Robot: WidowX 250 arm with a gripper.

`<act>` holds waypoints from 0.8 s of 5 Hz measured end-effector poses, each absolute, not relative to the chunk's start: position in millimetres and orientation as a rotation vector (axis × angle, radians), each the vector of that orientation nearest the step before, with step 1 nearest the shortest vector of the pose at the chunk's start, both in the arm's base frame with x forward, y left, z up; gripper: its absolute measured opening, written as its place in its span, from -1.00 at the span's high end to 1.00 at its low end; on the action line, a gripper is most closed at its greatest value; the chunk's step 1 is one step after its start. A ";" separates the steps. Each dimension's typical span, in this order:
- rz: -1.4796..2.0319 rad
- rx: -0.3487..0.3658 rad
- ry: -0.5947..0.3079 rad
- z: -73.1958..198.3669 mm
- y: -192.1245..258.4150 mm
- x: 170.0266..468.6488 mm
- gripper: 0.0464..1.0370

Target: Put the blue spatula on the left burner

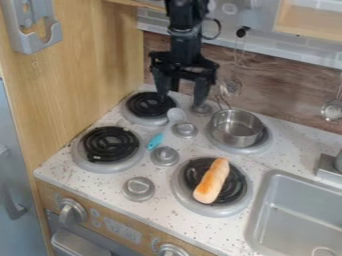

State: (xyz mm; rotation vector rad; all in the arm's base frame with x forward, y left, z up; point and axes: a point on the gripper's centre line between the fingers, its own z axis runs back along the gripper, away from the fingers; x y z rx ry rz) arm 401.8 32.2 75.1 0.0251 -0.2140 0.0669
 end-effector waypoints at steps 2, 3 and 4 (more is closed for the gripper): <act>0.120 0.066 -0.273 39.7 78.0 427.6 -0.92; 0.157 0.069 -0.235 23.7 97.9 440.1 -0.92; 0.171 0.071 -0.208 8.3 104.0 453.7 -0.92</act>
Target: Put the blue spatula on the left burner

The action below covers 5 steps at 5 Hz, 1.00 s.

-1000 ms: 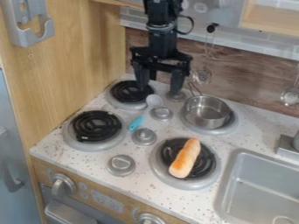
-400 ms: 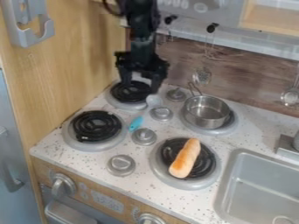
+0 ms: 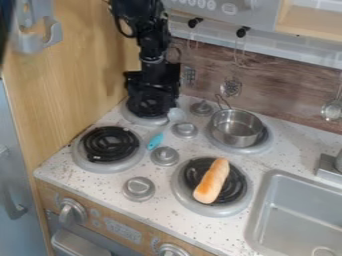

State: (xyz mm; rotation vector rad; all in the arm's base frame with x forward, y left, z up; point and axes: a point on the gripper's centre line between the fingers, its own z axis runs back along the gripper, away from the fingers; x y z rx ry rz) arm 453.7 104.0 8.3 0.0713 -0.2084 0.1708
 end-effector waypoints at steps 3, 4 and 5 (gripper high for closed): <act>0.185 0.066 -0.104 -43.7 102.1 483.9 -0.92; 0.182 0.046 -0.050 -59.5 98.9 487.4 -0.92; 0.170 0.048 -0.022 -62.7 97.0 489.5 -0.92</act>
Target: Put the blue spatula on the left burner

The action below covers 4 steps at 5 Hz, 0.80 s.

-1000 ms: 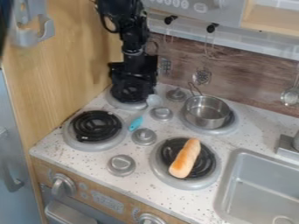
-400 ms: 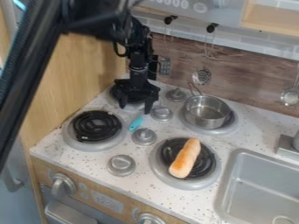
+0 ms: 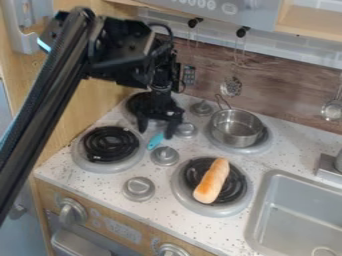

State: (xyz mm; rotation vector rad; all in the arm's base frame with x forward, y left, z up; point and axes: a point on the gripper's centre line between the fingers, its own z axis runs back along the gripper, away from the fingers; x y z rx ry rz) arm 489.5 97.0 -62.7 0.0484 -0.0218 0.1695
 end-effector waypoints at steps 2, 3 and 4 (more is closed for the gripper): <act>0.137 0.058 -0.005 -65.2 95.1 490.6 -0.24; 0.125 0.056 -0.012 -66.8 90.4 488.2 0.37; 0.113 0.060 -0.022 -64.4 88.6 479.4 0.71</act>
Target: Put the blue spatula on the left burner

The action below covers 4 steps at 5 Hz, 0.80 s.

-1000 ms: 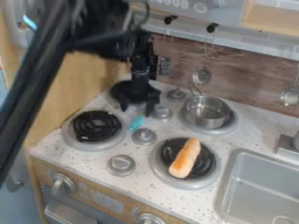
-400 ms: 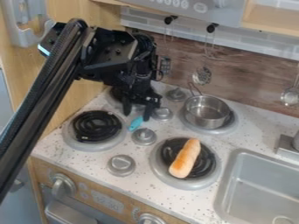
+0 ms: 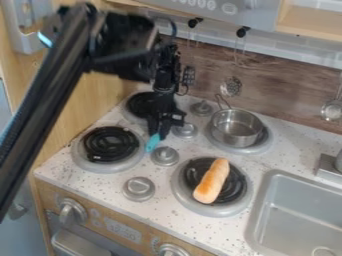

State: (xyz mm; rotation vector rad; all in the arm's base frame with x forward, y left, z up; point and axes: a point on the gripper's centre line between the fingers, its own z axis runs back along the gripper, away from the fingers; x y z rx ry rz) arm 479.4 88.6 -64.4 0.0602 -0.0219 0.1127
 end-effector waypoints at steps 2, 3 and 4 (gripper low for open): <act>0.118 -0.001 -0.161 -30.5 81.5 474.8 0.85; 0.145 0.024 -0.218 -6.3 96.3 469.2 0.85; 0.184 0.041 -0.169 -5.9 117.4 448.0 0.85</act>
